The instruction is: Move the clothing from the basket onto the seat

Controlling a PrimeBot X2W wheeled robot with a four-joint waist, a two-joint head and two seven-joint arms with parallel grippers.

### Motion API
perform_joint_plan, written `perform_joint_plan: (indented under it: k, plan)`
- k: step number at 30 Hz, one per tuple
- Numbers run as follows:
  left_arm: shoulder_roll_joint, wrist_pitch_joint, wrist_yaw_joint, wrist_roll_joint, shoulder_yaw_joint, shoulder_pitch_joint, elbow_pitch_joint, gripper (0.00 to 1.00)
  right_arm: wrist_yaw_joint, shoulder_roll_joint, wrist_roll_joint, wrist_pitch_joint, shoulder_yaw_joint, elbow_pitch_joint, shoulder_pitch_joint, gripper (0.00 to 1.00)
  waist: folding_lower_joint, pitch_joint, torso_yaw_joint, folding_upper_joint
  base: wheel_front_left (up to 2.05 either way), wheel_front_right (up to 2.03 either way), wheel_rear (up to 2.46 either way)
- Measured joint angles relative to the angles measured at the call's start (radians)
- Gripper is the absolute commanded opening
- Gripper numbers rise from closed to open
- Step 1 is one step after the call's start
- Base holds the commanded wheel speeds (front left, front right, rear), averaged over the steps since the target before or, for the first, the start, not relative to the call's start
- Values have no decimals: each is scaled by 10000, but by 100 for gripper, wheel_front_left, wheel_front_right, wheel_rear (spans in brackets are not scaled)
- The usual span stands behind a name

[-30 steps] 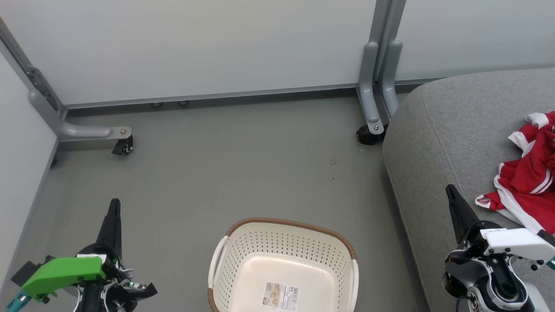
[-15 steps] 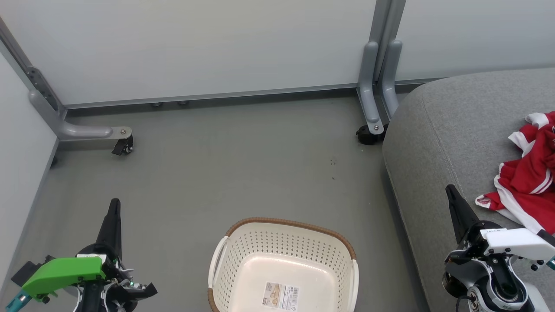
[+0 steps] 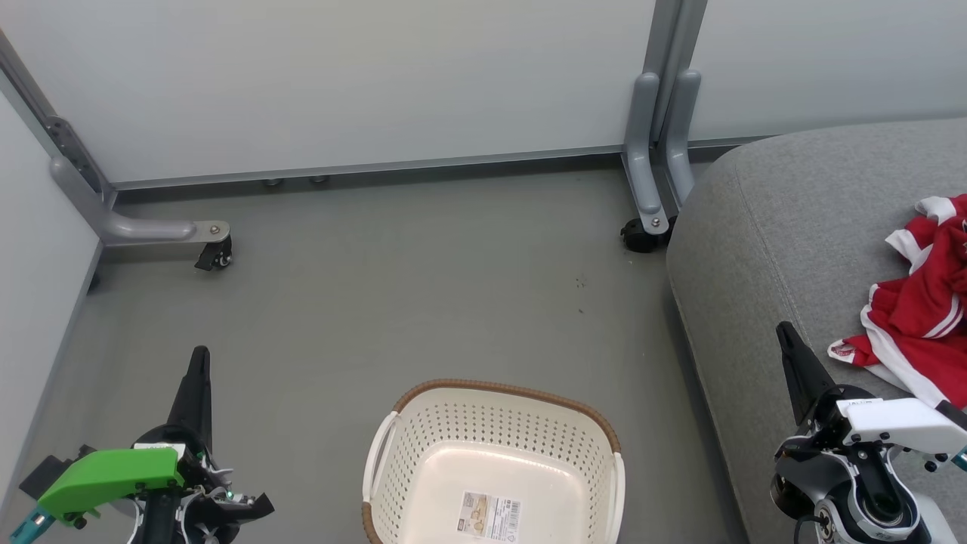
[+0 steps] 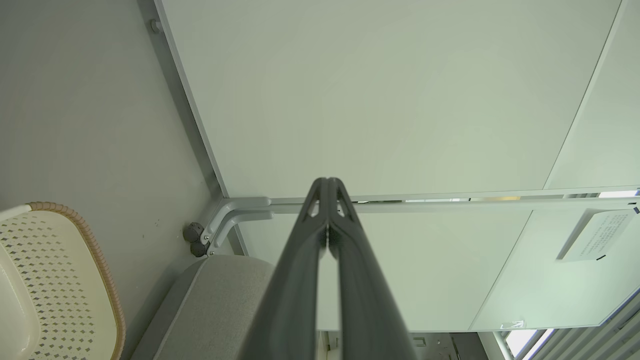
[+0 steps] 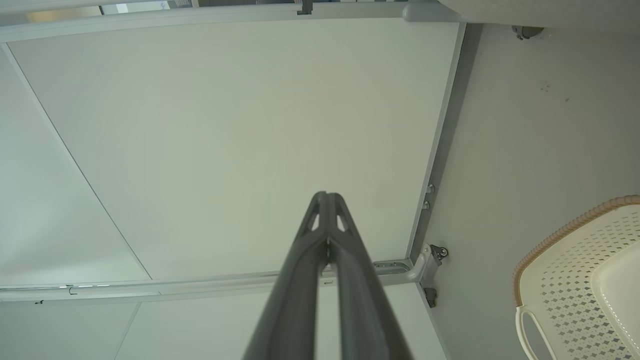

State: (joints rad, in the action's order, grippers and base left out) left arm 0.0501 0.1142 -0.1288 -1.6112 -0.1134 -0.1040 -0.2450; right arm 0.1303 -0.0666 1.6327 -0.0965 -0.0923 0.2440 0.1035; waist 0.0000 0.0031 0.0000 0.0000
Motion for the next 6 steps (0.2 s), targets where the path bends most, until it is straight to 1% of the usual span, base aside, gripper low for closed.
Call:
perform_joint_plan:
  k: [6]
  plan:
    - [0, 0, 0, 0, 0, 0, 0, 0, 0, 8, -12, -2, -17, 2, 1, 0, 0, 0, 0, 0, 0, 0, 0]
